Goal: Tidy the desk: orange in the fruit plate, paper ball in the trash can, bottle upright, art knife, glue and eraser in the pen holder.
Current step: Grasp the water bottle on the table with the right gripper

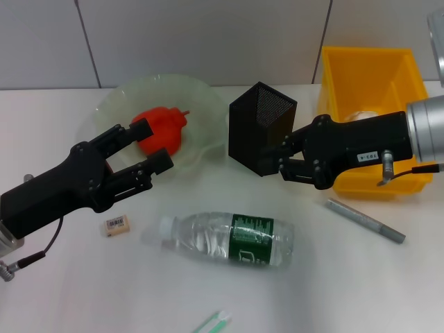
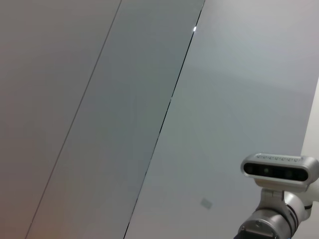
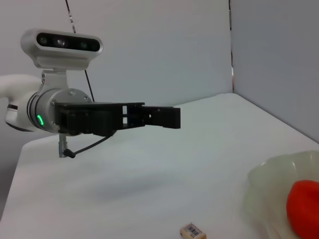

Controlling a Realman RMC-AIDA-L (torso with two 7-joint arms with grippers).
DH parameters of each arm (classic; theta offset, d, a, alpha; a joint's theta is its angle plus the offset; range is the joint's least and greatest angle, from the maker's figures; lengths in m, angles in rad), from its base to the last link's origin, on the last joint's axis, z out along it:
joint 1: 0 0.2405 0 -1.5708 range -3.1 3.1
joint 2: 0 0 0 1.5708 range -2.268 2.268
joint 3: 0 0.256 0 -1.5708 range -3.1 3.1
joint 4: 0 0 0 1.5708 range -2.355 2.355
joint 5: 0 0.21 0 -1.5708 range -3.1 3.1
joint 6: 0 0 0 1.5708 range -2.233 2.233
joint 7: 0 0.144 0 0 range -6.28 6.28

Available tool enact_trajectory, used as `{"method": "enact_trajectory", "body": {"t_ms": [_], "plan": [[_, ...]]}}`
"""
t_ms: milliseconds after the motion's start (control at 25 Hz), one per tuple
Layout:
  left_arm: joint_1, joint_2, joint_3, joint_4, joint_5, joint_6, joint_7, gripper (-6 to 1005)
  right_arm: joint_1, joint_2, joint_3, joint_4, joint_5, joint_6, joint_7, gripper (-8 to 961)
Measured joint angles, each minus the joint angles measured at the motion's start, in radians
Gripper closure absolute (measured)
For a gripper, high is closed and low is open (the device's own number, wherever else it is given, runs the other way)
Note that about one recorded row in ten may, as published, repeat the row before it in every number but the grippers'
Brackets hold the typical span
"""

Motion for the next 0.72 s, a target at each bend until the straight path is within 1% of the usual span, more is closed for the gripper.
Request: {"method": "enact_trajectory", "body": {"t_ms": [200,240,280,320,360,400,440,480,520,560,720], "plan": [[0.0,0.001,0.003,0.003,0.007,-0.002,0.019,193,0.023,-0.003,-0.006,0.018,-0.003,-0.003,-0.001,795],[0.002,0.006,0.004,0.003,0.018,-0.002,0.032,193,0.03,-0.003,-0.016,0.018,-0.008,-0.006,-0.001,772],[0.002,0.006,0.004,0.003,0.018,-0.002,0.032,193,0.04,-0.003,-0.031,0.013,-0.021,-0.009,0.003,748],[0.004,0.013,0.005,0.005,0.039,0.0,0.04,194,0.07,-0.003,-0.06,0.005,-0.06,-0.014,0.023,724],[0.004,0.013,0.005,0.005,0.039,0.0,0.04,194,0.07,-0.003,-0.06,0.005,-0.06,-0.014,0.023,701],[0.007,0.016,0.005,0.005,0.049,0.0,0.043,194,0.089,-0.003,-0.071,0.003,-0.086,-0.016,0.037,678],[0.009,0.018,0.005,0.005,0.055,0.0,0.046,194,0.124,0.0,-0.085,0.005,-0.127,-0.019,0.055,654],[0.011,0.02,0.005,0.006,0.061,0.0,0.05,194,0.124,0.0,-0.085,0.005,-0.127,-0.019,0.055,614],[0.018,0.022,0.005,0.009,0.065,0.0,0.058,194,0.149,0.005,-0.089,0.009,-0.152,-0.02,0.062,575],[0.018,0.022,0.005,0.009,0.065,0.0,0.058,195,0.149,0.005,-0.089,0.009,-0.152,-0.02,0.062,535],[0.046,0.027,0.009,0.027,0.066,0.012,0.064,195,0.198,0.008,-0.112,0.009,-0.19,-0.015,0.112,381]]}}
